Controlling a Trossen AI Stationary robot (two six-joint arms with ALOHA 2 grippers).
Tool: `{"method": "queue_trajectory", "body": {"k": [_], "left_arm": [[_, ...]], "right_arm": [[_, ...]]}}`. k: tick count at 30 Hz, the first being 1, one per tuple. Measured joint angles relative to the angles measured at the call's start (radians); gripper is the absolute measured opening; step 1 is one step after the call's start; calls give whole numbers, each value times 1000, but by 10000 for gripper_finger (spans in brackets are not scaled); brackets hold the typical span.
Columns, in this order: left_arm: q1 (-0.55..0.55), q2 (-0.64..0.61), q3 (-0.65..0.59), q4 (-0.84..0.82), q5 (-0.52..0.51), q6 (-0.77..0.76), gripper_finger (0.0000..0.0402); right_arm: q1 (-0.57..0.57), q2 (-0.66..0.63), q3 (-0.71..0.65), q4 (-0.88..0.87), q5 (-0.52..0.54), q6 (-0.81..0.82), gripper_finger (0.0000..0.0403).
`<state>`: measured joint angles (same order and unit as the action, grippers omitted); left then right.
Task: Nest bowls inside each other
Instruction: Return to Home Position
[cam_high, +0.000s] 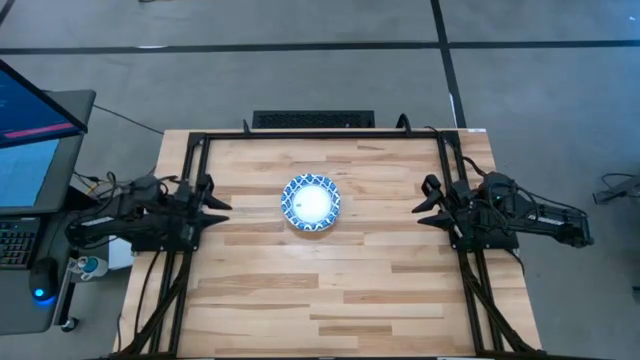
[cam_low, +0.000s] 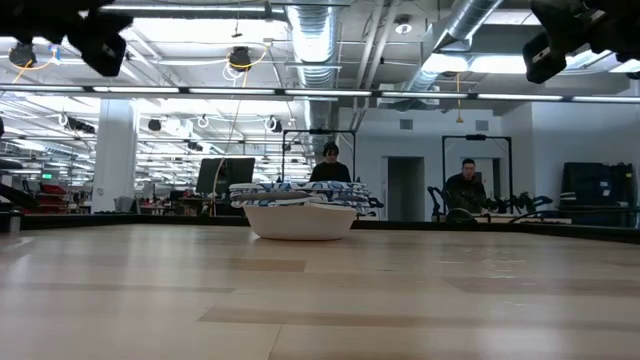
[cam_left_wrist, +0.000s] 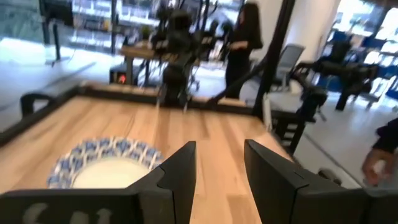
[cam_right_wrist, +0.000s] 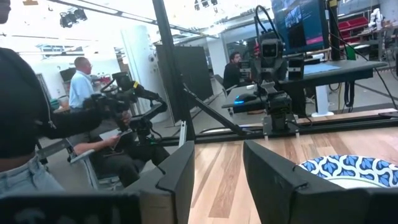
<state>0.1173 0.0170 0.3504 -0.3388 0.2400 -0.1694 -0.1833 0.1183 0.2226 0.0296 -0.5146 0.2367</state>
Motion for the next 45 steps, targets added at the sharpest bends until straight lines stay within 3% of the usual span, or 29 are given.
{"method": "queue_trajectory", "body": {"k": [9,45], "left_arm": [[0,0,-1,-89,-96,-11,125],[0,0,-1,-101,-97,-11,125]], "right_arm": [[0,0,0,0,0,0,159],[0,0,0,0,0,0,159]]}}
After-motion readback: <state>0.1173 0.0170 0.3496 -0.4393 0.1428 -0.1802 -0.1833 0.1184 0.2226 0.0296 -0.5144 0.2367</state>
